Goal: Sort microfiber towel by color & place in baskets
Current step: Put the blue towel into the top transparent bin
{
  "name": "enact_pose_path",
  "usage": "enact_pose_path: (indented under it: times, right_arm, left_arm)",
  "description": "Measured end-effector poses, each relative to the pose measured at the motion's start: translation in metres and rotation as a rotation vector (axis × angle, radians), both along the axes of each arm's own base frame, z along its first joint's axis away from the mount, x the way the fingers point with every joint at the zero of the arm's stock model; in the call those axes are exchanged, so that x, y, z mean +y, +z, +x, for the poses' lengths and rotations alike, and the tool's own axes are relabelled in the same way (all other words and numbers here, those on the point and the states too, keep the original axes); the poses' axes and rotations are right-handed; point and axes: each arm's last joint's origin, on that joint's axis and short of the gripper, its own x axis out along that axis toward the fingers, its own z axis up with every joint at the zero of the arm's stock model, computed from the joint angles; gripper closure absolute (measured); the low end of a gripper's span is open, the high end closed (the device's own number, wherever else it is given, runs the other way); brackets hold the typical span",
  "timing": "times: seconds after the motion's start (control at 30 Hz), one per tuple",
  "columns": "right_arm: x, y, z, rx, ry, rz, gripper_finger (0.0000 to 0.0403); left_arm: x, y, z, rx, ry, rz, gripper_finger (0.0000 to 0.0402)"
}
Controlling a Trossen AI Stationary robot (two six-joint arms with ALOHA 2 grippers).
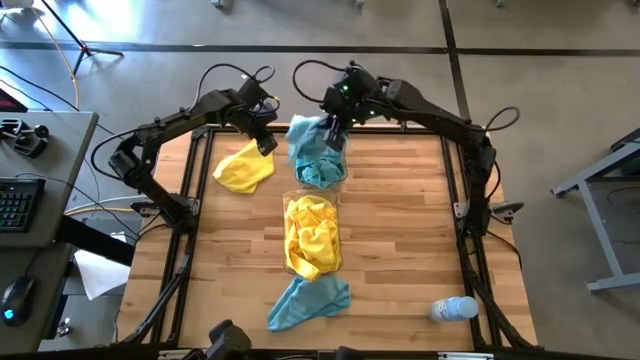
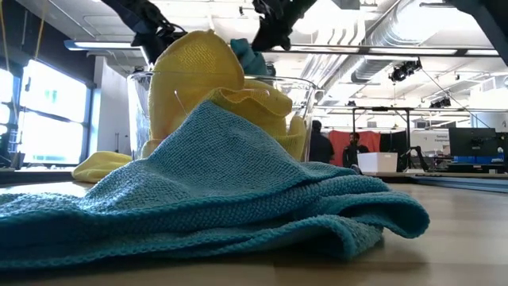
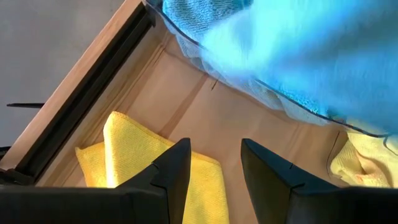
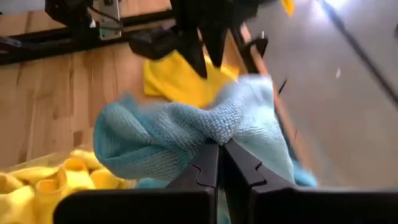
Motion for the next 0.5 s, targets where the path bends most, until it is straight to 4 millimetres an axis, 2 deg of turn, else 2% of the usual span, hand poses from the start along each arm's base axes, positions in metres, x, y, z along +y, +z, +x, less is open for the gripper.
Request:
enact_pose_path:
  times: [0.17,0.27,0.4,0.5]
  right_arm:
    - [-0.004,-0.016,-0.017,0.193,-0.085,0.114,0.0402]
    - [-0.013,-0.02,-0.018,0.201,-0.11,0.127,0.0403]
    - [-0.028,-0.03,0.0,0.115,-0.089,0.099,0.0403]
    - [-0.036,-0.056,0.016,0.132,-0.051,0.152,0.0403]
  left_arm:
    - [-0.001,0.0,0.002,-0.002,-0.006,0.0,0.0271]
    - [-0.002,0.001,0.003,-0.012,-0.01,0.009,0.0271]
    - [-0.001,0.002,0.007,-0.044,-0.02,0.023,0.0271]
    - [-0.001,0.003,0.007,-0.053,-0.016,0.02,0.0271]
